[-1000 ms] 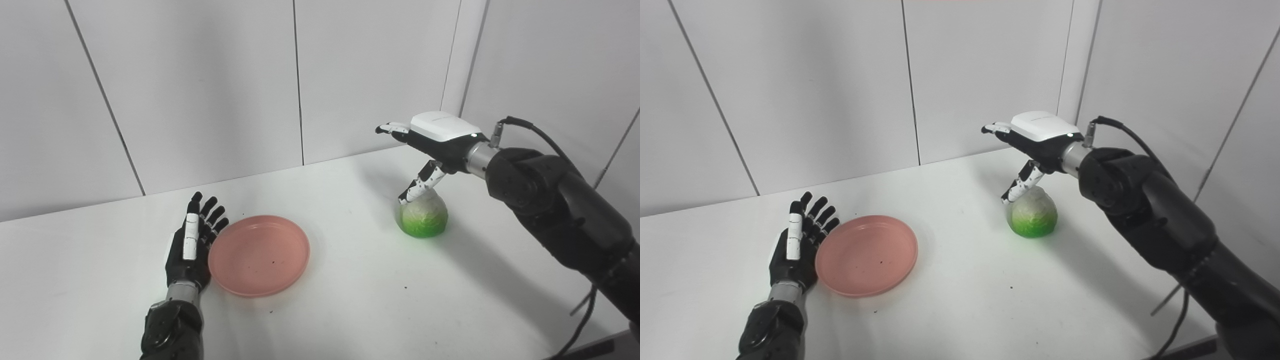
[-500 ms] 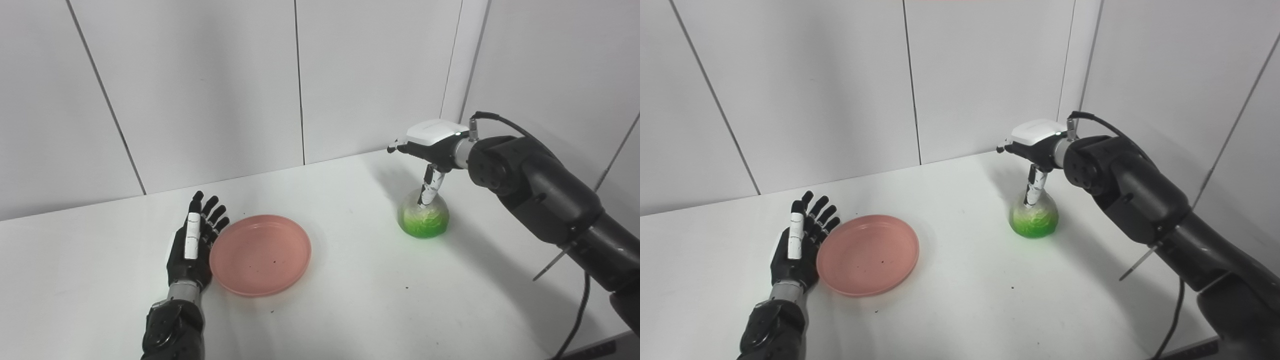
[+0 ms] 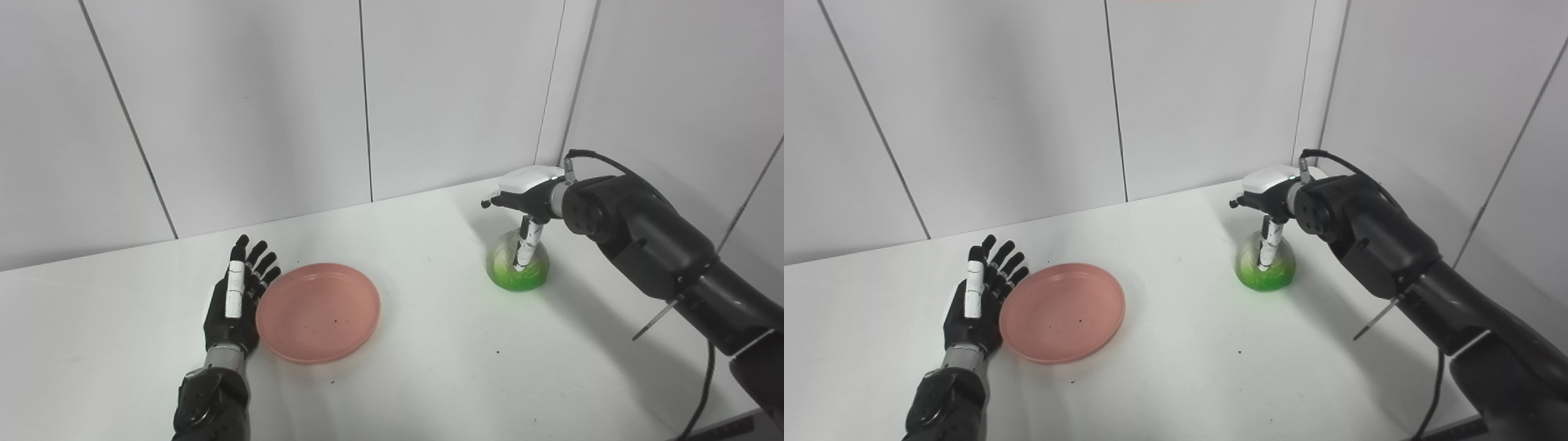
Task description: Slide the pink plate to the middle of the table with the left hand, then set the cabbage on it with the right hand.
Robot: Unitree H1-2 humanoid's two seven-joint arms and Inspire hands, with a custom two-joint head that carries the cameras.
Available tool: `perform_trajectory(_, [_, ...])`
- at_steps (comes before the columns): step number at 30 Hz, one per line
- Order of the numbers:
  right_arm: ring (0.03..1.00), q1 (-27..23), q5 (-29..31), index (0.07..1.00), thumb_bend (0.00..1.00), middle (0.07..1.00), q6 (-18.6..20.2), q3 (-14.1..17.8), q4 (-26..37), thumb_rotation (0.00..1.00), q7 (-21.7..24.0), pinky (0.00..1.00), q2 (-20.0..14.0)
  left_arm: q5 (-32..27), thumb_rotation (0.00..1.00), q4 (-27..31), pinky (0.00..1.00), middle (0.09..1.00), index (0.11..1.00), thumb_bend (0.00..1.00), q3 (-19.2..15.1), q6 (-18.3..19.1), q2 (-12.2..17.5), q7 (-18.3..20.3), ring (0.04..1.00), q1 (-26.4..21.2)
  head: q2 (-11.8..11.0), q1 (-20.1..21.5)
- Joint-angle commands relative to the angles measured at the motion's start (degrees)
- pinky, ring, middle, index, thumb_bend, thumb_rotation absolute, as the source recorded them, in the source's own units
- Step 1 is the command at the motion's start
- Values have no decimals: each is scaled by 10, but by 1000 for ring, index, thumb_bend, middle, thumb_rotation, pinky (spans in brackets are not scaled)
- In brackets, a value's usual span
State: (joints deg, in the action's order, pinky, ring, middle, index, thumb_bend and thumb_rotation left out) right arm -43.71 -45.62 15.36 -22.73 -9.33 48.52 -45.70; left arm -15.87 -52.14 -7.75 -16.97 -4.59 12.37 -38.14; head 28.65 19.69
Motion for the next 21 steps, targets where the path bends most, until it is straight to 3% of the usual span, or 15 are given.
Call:
perform_trajectory(1, [901, -35, 1, 914, 1000, 946, 0, 11, -2, 232, 3, 753, -9, 5, 794, -15, 881, 933, 964, 974, 3, -3, -6, 1, 899, 28, 0, 0])
perform_trajectory(13, [902, -39, 19, 915, 1000, 964, -13, 8, -56, 232, 0, 709, 2, 8, 804, -2, 877, 940, 976, 973, 6, 8, -6, 0, 906, 32, 4, -3])
perform_trajectory(21, [873, -33, 8, 884, 1000, 929, 11, -4, -59, 175, 6, 653, 8, 8, 805, 3, 885, 950, 978, 954, 5, 12, -10, 3, 909, 34, 4, -6])
